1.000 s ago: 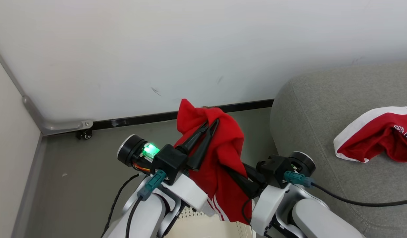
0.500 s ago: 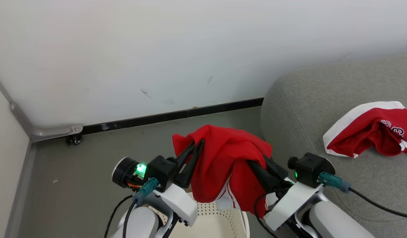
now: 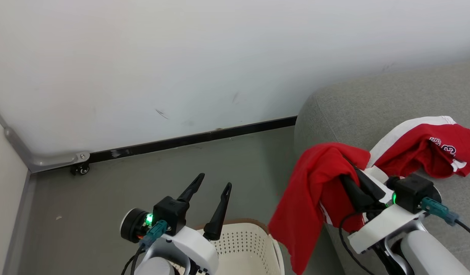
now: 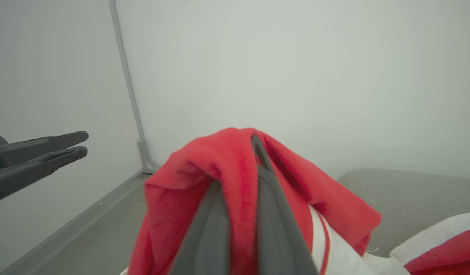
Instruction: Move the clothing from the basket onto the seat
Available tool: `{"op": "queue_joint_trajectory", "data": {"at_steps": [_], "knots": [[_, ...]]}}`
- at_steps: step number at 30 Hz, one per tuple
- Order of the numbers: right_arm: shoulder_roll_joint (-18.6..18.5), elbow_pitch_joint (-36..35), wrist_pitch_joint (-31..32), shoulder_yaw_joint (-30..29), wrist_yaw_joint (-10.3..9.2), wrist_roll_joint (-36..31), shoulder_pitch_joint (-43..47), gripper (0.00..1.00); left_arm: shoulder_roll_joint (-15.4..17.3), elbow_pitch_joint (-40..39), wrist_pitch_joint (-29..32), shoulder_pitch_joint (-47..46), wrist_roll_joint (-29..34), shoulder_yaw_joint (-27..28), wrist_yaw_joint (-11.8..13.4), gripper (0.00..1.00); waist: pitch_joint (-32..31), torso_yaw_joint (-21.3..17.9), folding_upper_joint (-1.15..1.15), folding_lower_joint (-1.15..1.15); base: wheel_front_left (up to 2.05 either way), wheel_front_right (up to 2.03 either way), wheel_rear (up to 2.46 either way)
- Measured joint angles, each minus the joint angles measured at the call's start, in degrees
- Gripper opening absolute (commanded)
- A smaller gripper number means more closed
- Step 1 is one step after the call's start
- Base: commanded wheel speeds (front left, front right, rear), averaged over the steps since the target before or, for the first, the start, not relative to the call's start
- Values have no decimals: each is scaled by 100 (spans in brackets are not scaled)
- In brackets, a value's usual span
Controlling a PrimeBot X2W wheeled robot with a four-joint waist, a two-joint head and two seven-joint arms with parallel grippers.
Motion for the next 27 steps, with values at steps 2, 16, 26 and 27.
{"op": "queue_joint_trajectory", "data": {"at_steps": [2, 16, 26, 27], "knots": [[-48, -10, -4, -138, 0, -11, 117, 0, -1, 7, -11, 58, -63, 79, 49, 100, -10, -7, 0, 0, 0, 0, 0], [-86, -288, -33, -1232, 0, -345, 872, 0, -1, -31, -154, 272, -219, 302, 192, 100, -51, -212, 0, 0, 0, 0, 0], [93, -756, -46, -2108, 0, -708, 1539, 0, -20, -47, -194, 275, -259, 152, 105, 100, -55, -563, 0, 0, 0, 0, 0], [120, -792, -44, -2151, 0, -720, 1587, 0, -21, -46, -200, 275, -274, 133, 105, 100, -54, -602, 0, 0, 0, 0, 0]]}}
